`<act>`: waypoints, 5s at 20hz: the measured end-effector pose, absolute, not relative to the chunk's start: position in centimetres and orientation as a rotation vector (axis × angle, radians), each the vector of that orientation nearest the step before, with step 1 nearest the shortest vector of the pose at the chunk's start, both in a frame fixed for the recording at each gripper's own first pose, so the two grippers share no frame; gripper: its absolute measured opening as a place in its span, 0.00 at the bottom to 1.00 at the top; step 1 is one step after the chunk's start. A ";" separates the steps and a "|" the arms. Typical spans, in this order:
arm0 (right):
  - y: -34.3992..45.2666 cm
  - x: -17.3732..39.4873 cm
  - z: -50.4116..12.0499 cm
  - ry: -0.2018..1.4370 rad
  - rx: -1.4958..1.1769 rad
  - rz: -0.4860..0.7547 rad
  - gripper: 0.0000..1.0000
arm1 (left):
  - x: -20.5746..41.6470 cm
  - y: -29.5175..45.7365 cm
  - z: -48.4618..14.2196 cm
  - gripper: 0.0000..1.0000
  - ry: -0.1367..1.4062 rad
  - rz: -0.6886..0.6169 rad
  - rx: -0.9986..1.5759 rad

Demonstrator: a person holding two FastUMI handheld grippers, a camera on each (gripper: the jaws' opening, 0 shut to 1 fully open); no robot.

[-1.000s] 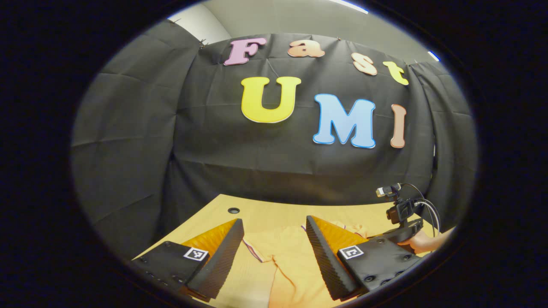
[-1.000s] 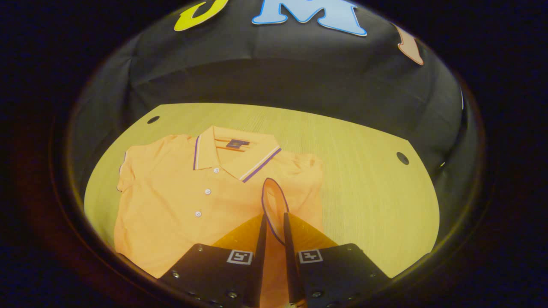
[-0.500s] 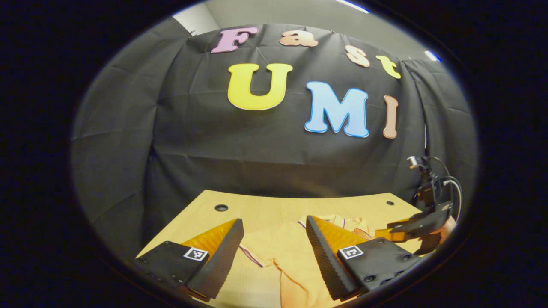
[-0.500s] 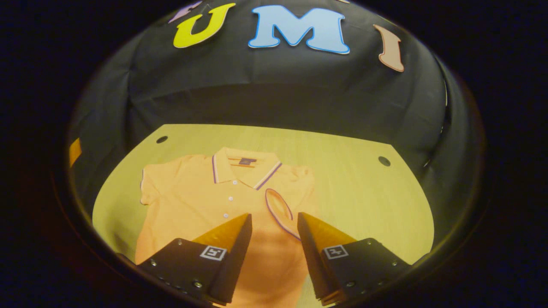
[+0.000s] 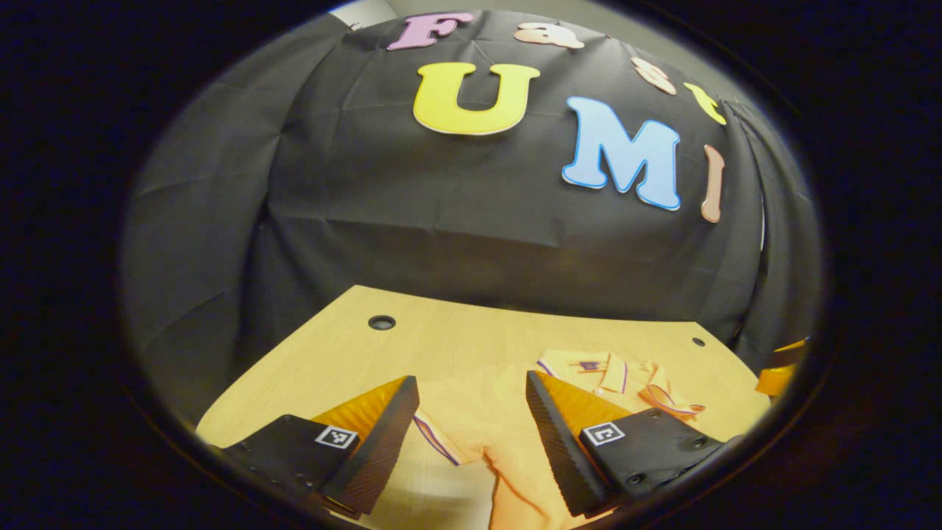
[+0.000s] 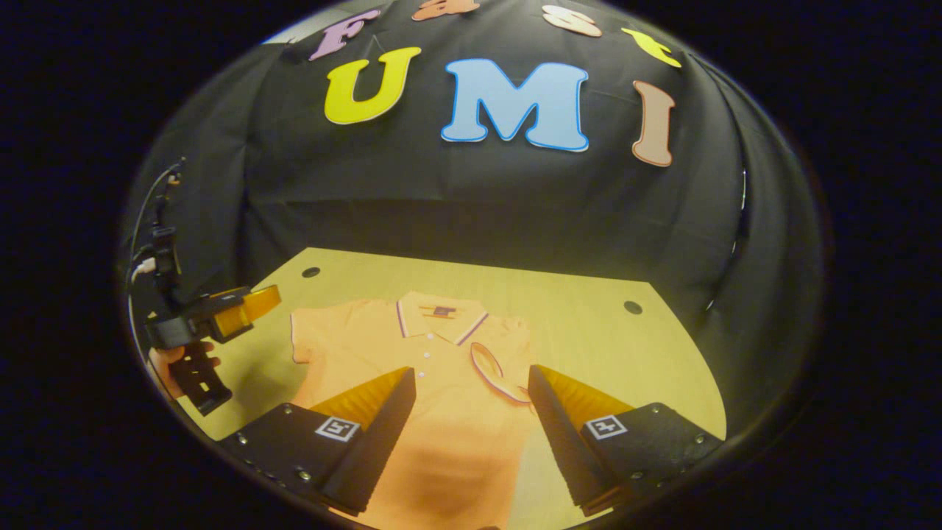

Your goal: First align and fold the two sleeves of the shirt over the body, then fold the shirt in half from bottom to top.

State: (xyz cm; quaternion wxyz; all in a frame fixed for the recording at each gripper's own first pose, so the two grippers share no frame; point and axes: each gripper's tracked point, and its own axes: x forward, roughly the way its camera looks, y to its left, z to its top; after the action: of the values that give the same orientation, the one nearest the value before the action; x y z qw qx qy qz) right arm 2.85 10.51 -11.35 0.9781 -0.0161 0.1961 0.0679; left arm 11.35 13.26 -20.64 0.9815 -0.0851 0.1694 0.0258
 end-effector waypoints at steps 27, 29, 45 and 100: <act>10.1 -2.1 -12.3 0.462 0.069 0.128 0.96 | 17.9 17.3 -35.9 0.57 0.603 0.203 -0.070; 10.2 -2.3 -12.4 0.470 0.083 0.129 0.96 | 17.9 17.2 -36.0 0.31 0.608 0.203 -0.061; 8.6 -3.7 -13.5 0.485 0.150 0.077 0.96 | 19.8 9.3 -29.3 0.09 0.477 0.070 0.052; 6.9 -16.0 -29.3 0.745 0.077 0.203 0.96 | -18.1 2.9 -32.0 0.94 0.759 -0.188 0.006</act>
State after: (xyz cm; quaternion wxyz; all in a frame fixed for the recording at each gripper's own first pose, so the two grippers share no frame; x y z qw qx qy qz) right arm -15.97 6.94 -29.33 0.9257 0.0377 0.3631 0.0991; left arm -18.06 2.87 -32.00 0.9245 0.0029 0.3700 -0.0915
